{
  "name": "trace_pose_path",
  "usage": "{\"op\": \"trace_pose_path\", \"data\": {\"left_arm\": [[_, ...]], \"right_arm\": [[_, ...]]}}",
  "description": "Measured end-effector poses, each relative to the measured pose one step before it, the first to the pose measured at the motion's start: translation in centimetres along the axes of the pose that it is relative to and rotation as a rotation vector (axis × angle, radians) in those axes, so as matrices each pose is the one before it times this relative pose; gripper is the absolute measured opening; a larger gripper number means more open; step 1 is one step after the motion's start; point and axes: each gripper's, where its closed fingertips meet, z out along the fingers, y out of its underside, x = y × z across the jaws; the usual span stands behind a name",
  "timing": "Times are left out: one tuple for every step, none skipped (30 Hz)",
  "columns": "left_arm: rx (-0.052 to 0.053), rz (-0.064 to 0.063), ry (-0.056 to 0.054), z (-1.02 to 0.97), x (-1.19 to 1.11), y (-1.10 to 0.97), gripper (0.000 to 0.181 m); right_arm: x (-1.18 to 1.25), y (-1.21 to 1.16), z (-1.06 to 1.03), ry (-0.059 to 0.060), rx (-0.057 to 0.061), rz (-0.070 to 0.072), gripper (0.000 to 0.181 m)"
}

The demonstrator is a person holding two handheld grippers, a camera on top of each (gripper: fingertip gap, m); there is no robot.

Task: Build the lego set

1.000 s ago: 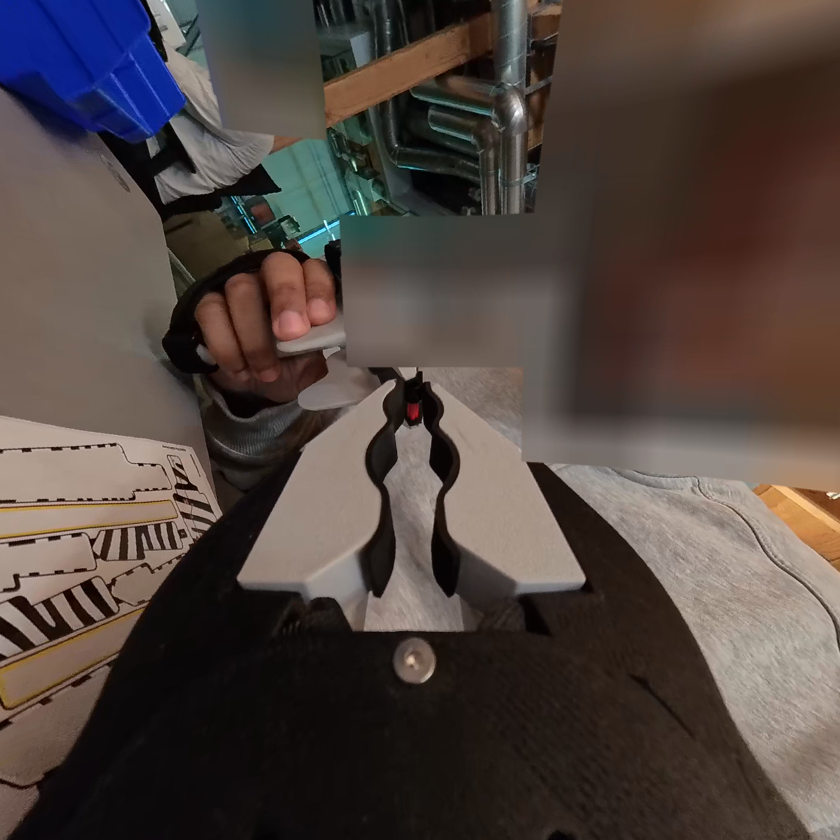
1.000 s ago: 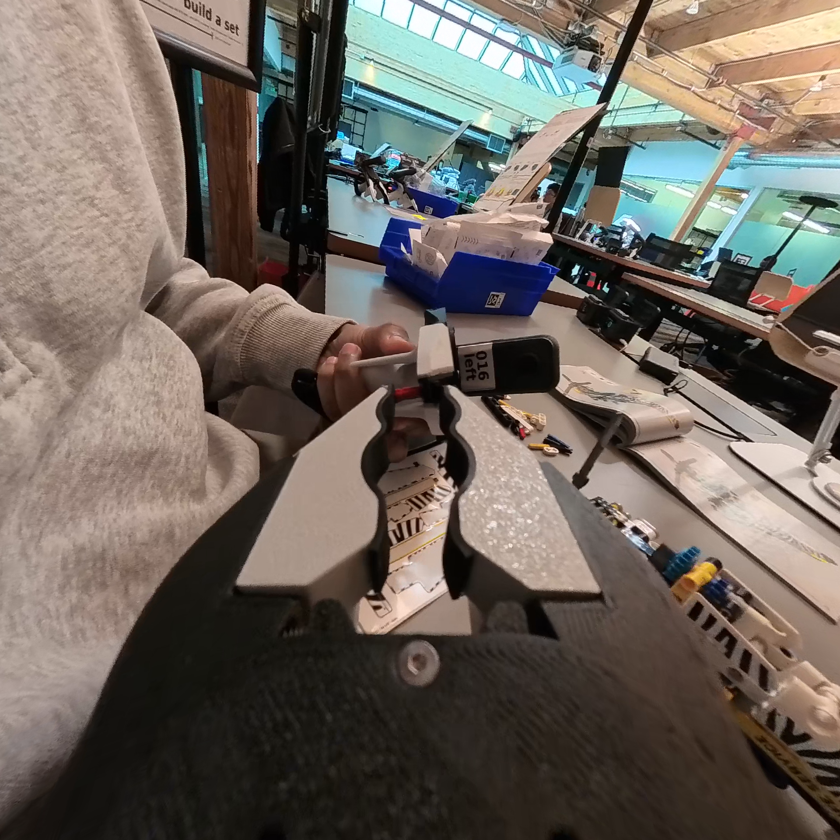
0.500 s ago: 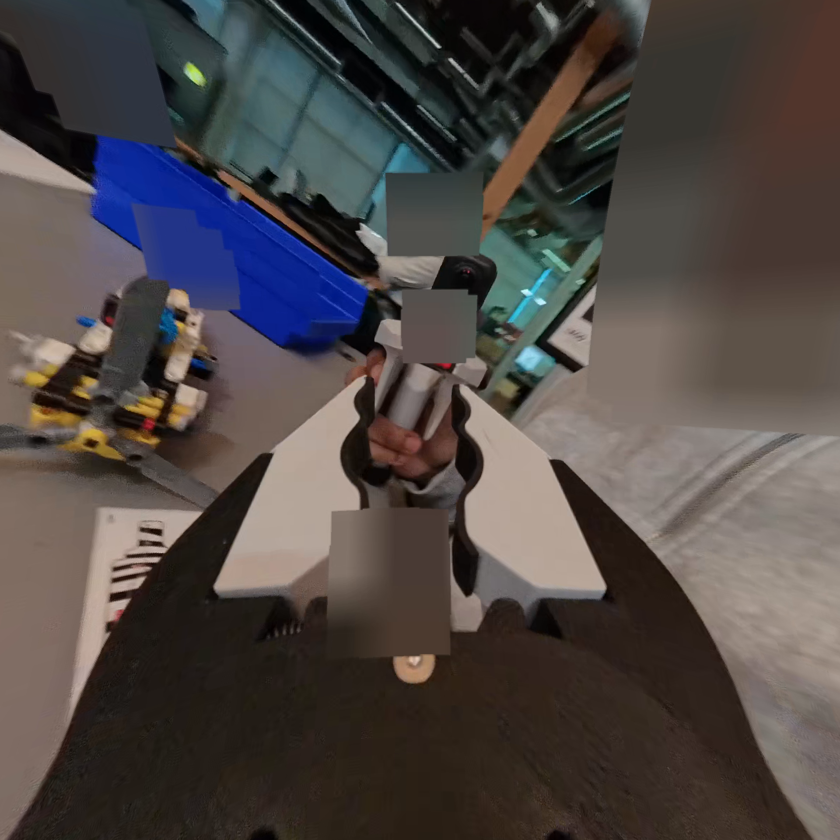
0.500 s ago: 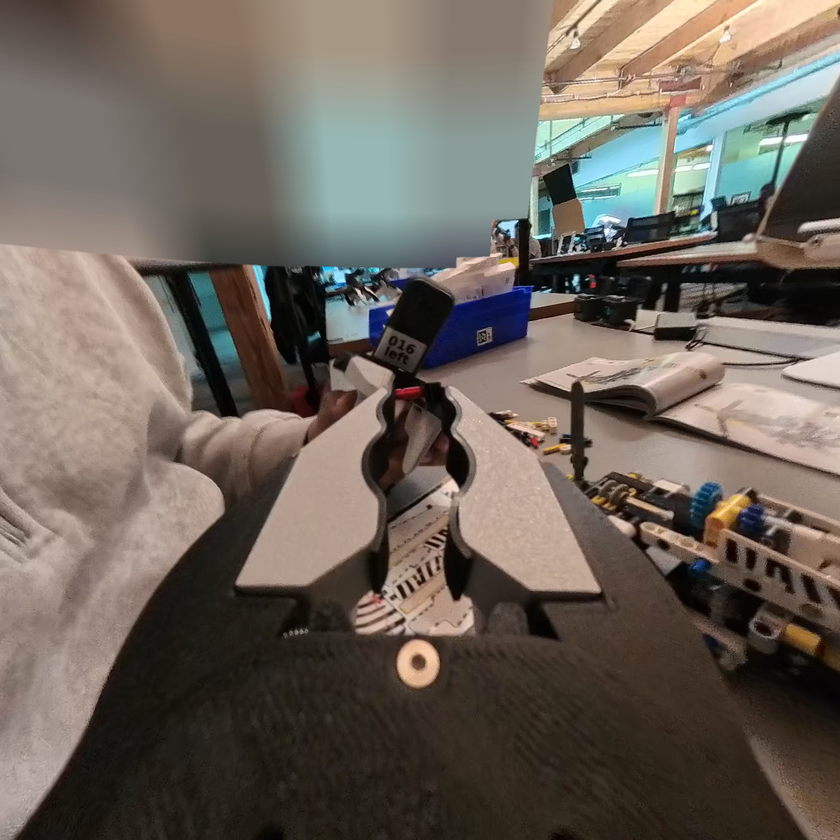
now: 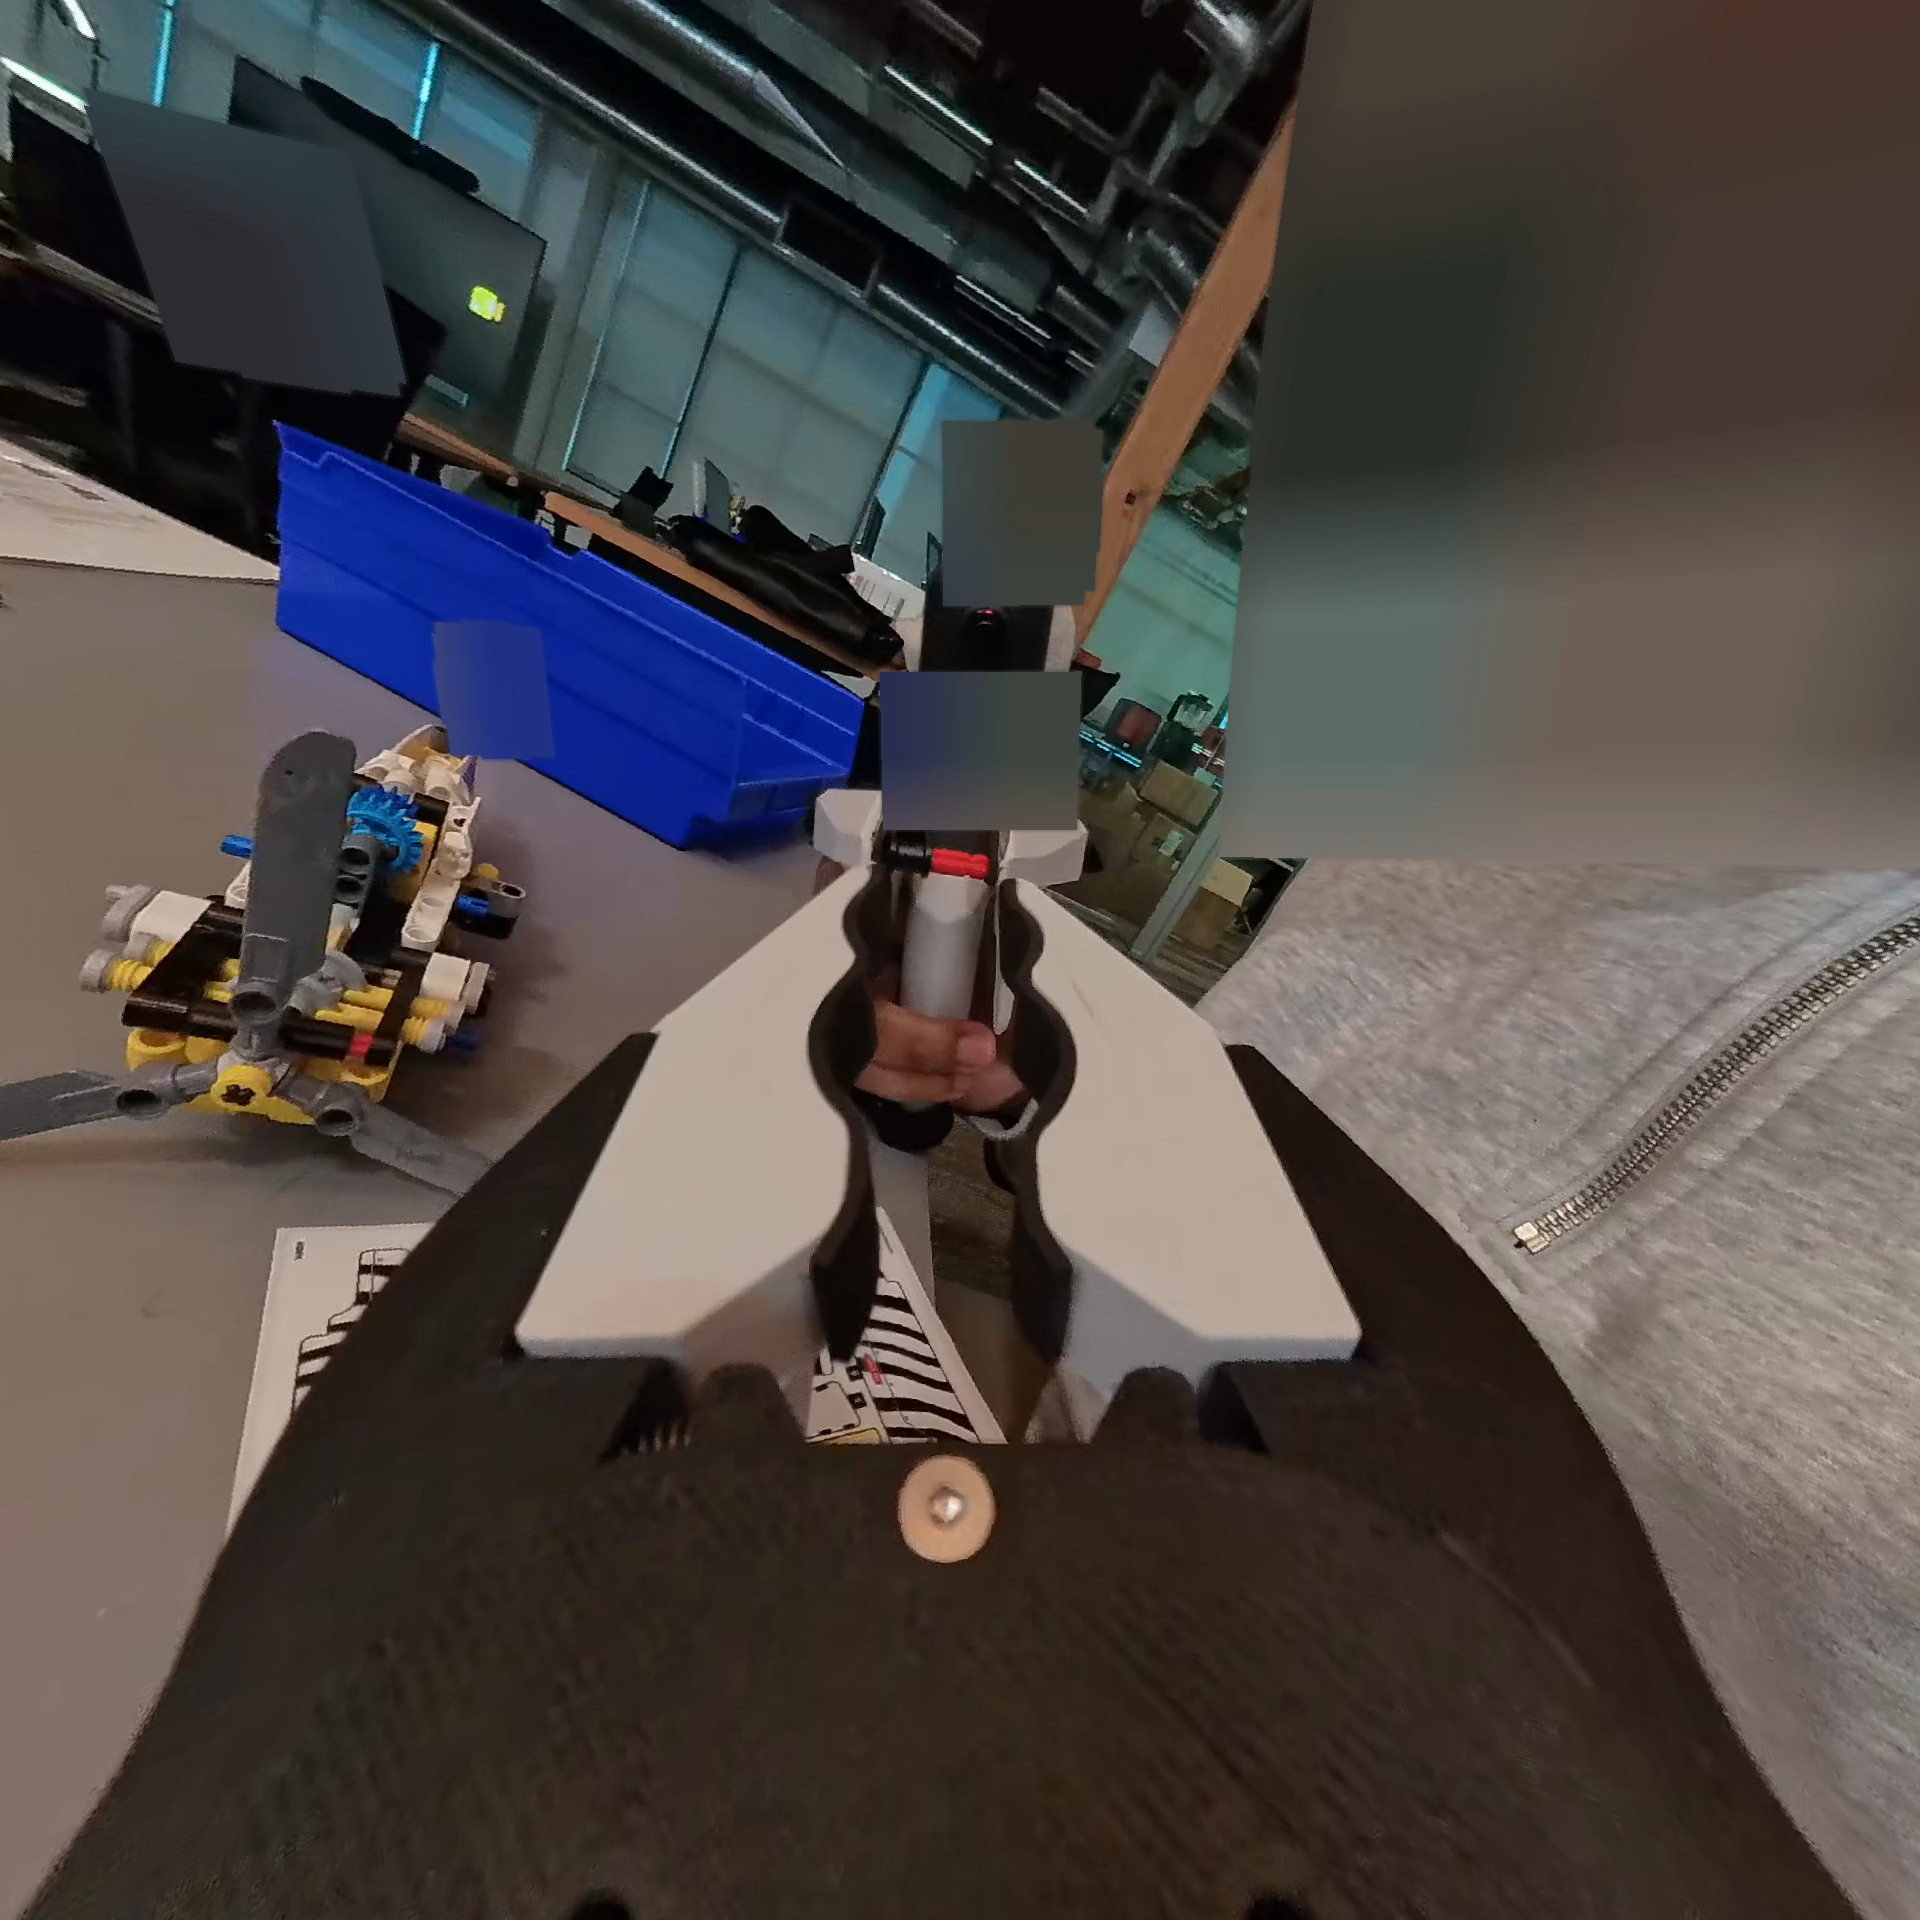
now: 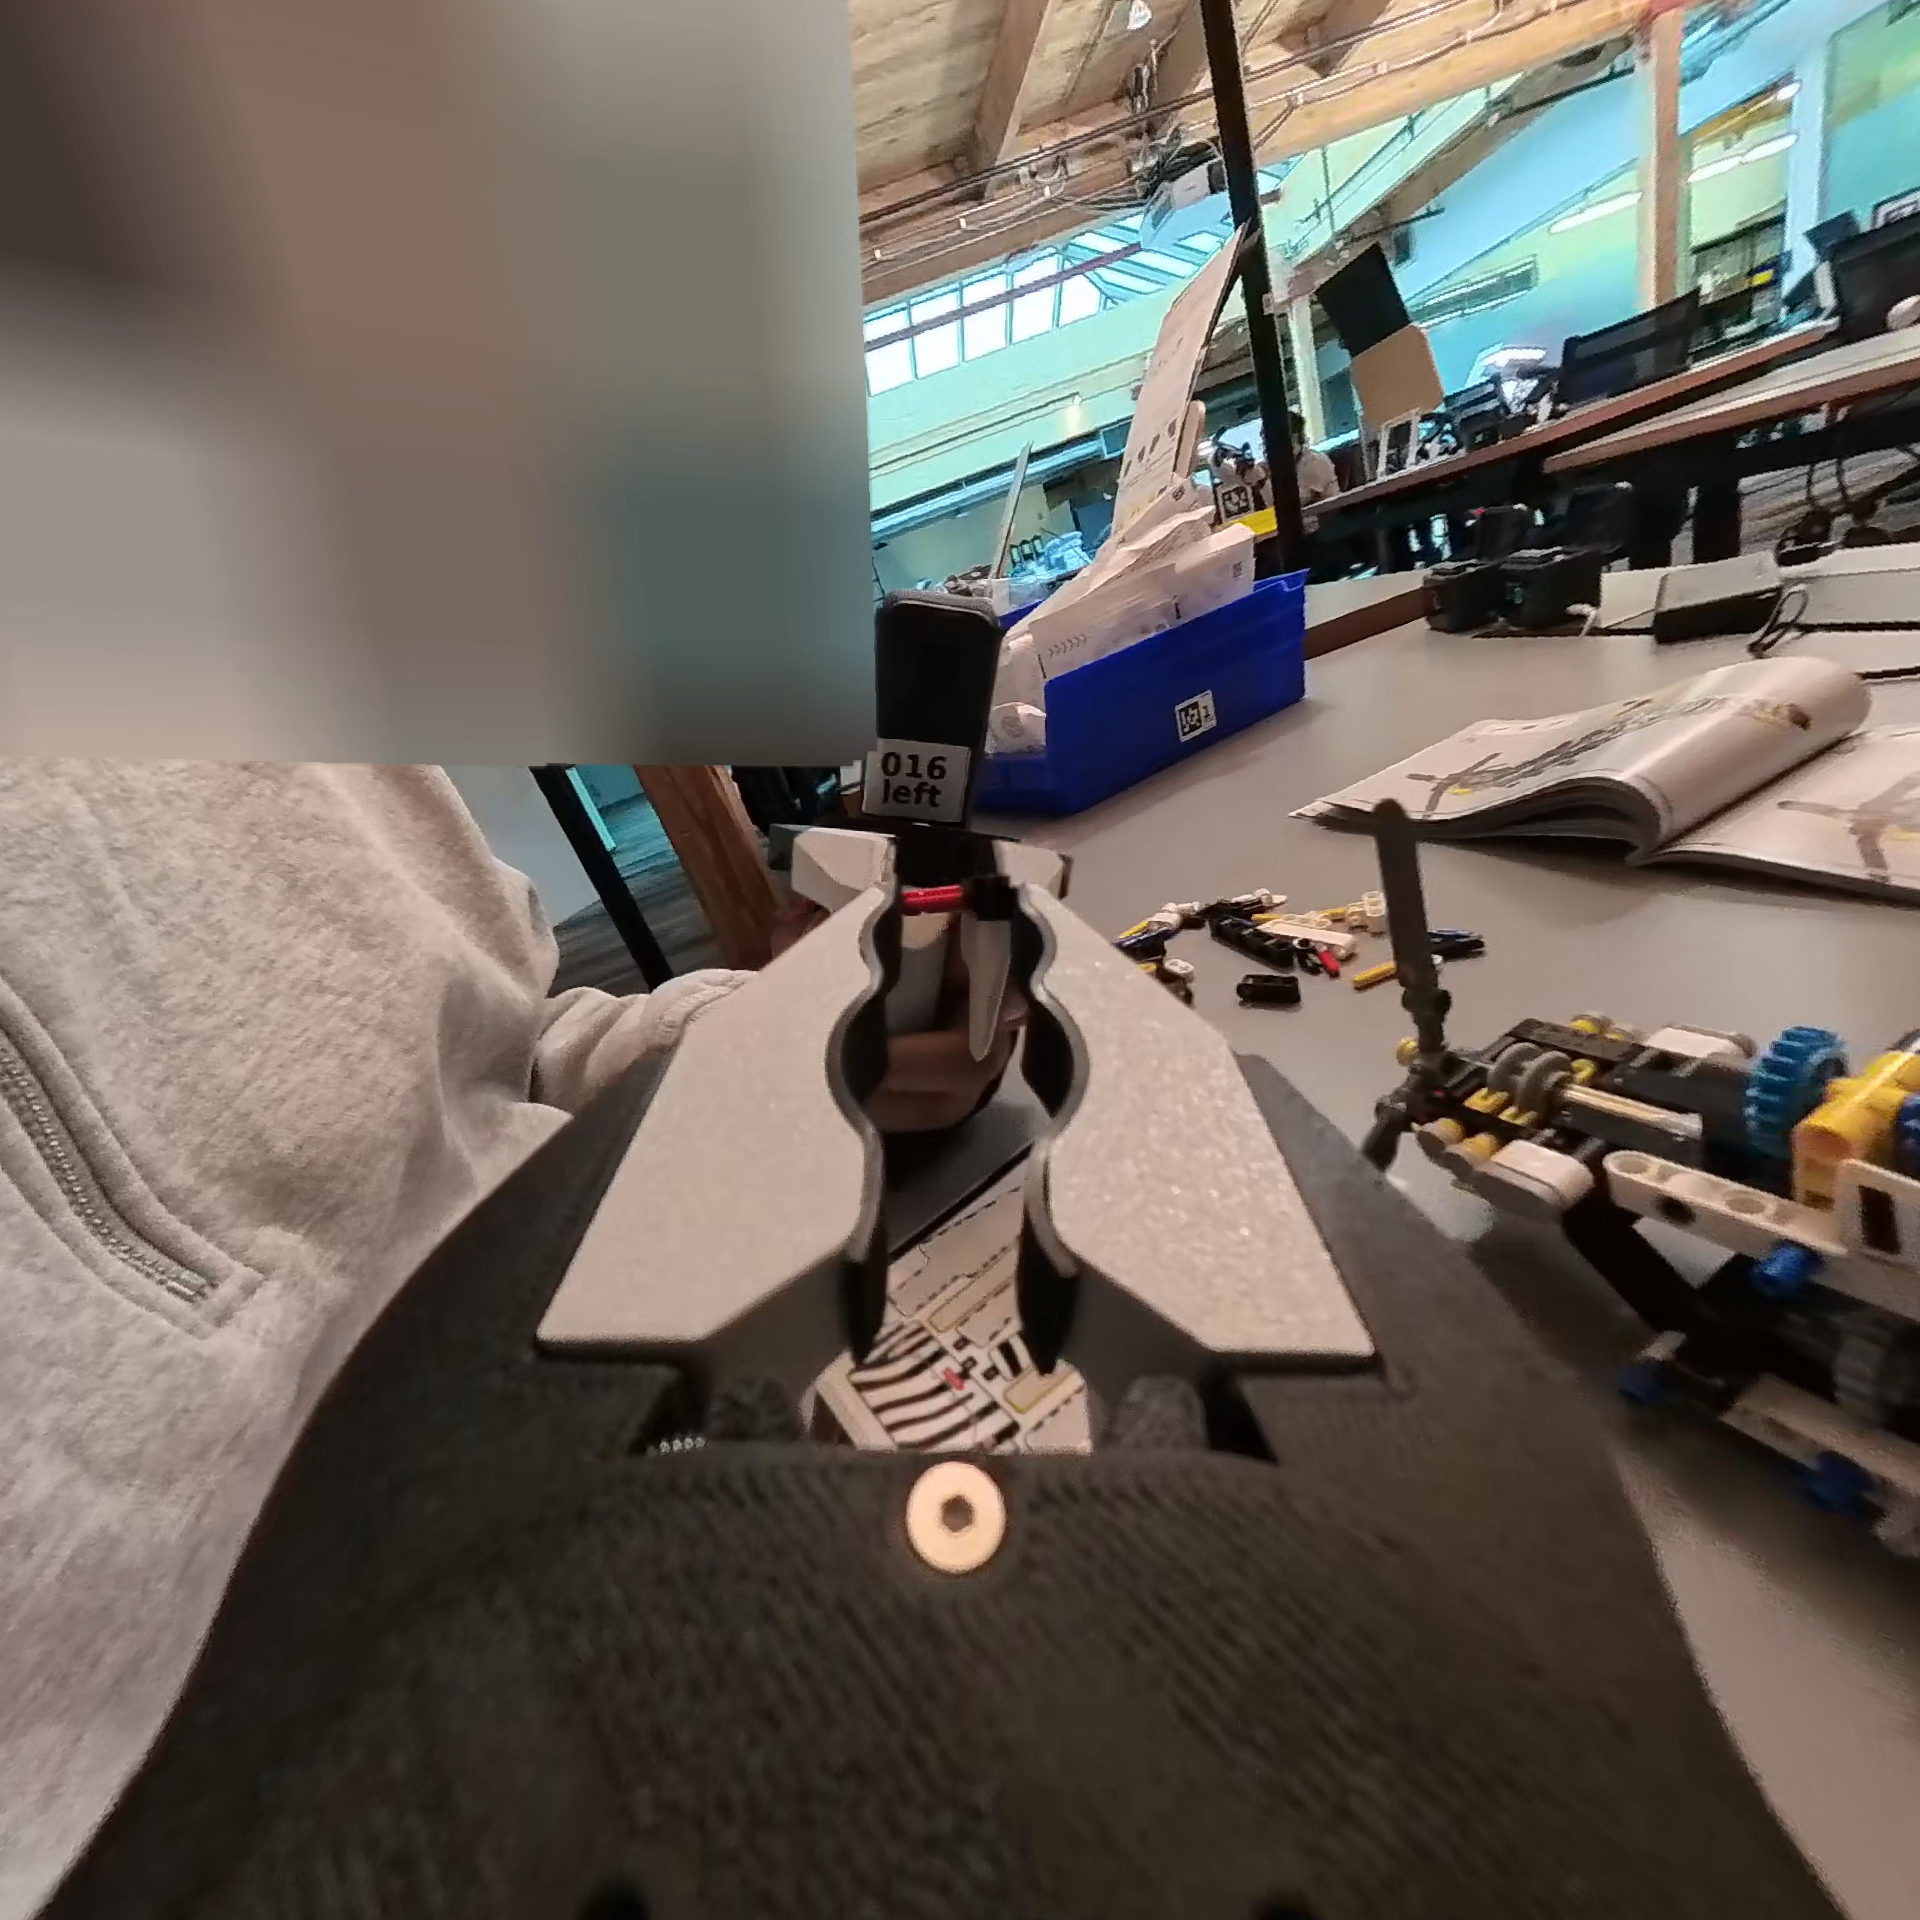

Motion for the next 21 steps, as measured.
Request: {"op": "trace_pose_path", "data": {"left_arm": [[0.0012, 0.0063, 0.0014, -0.012, 0.076, -0.016, 0.017], [0.0007, 0.0078, -0.0025, 0.001, 0.029, -0.008, 0.017], [0.0004, 0.0066, -0.0012, -0.006, 0.043, 0.000, 0.017], [0.0004, 0.0047, -0.0006, 0.006, 0.037, 0.000, 0.017], [-0.0005, 0.0029, -0.0002, 0.010, 0.020, 0.009, 0.017], [-0.0001, 0.0030, -0.0023, -0.009, -0.013, -0.003, 0.016], [0.0011, 0.0016, -0.0035, -0.014, -0.029, -0.017, 0.014], [0.0000, 0.0019, -0.0042, -0.005, -0.056, -0.005, 0.012], [-0.0001, -0.0018, -0.0067, -0.009, -0.107, 0.010, 0.008], [0.0005, -0.0024, -0.0047, -0.012, -0.101, -0.013, 0.004], [0.0022, -0.0013, 0.0003, -0.036, -0.019, -0.035, 0.003], [0.0023, 0.0000, -0.0011, -0.029, -0.026, -0.036, 0.003], [0.0019, 0.0026, 0.0012, -0.021, 0.023, -0.034, 0.002], [-0.0010, 0.0076, 0.0237, -0.008, 0.398, 0.029, 0.000], [-0.0038, 0.0052, 0.0044, 0.043, 0.123, 0.094, 0.000], [-0.0040, 0.0044, -0.0069, 0.036, -0.059, 0.047, 0.000], [-0.0007, 0.0002, -0.0005, 0.007, -0.003, 0.015, 0.000], [-0.0002, -0.0038, -0.0007, -0.003, -0.053, 0.004, 0.000], [0.0015, -0.0041, -0.0003, -0.023, -0.050, -0.018, 0.000], [0.0030, -0.0002, 0.0008, -0.045, 0.000, -0.052, 0.000], [0.0056, 0.0022, 0.0005, -0.053, 0.002, -0.073, 0.000]], "right_arm": [[-0.023, 0.013, 0.028, -0.0067, -0.0001, 0.0128, 0.018], [-0.035, 0.016, 0.010, -0.0073, 0.0003, 0.0119, 0.018], [-0.042, 0.013, 0.004, -0.0070, 0.0008, 0.0112, 0.018], [-0.037, 0.015, -0.012, -0.0070, -0.0003, 0.0105, 0.018], [-0.040, 0.021, -0.004, -0.0062, -0.0007, 0.0085, 0.018], [-0.037, 0.011, 0.000, -0.0052, -0.0007, 0.0061, 0.018], [-0.053, 0.022, 0.005, -0.0051, -0.0011, 0.0035, 0.018], [-0.069, 0.023, -0.001, -0.0045, -0.0014, 0.0003, 0.018], [-0.065, 0.012, 0.018, -0.0023, -0.0011, -0.0037, 0.018], [-0.137, 0.035, 0.026, -0.0042, -0.0018, -0.0086, 0.018], [-0.065, 0.045, 0.046, 0.0017, -0.0033, -0.0095, 0.018], [0.015, 0.057, 0.054, 0.0049, -0.0046, -0.0076, 0.018], [0.047, 0.061, 0.046, 0.0058, -0.0048, -0.0035, 0.018], [0.122, 0.079, 0.063, 0.0094, -0.0062, -0.0010, 0.018], [0.079, 0.026, 0.024, 0.0070, -0.0025, -0.0037, 0.018], [0.035, -0.048, -0.039, 0.0045, 0.0023, -0.0060, 0.018], [-0.014, 0.024, -0.020, 0.0019, -0.0030, -0.0081, 0.018], [0.038, 0.022, -0.009, 0.0063, -0.0038, -0.0100, 0.018], [0.043, 0.024, 0.002, 0.0058, -0.0030, -0.0081, 0.018], [0.037, 0.024, 0.016, 0.0036, -0.0028, -0.0029, 0.018], [0.027, 0.022, 0.018, 0.0011, -0.0017, 0.0010, 0.018]]}}
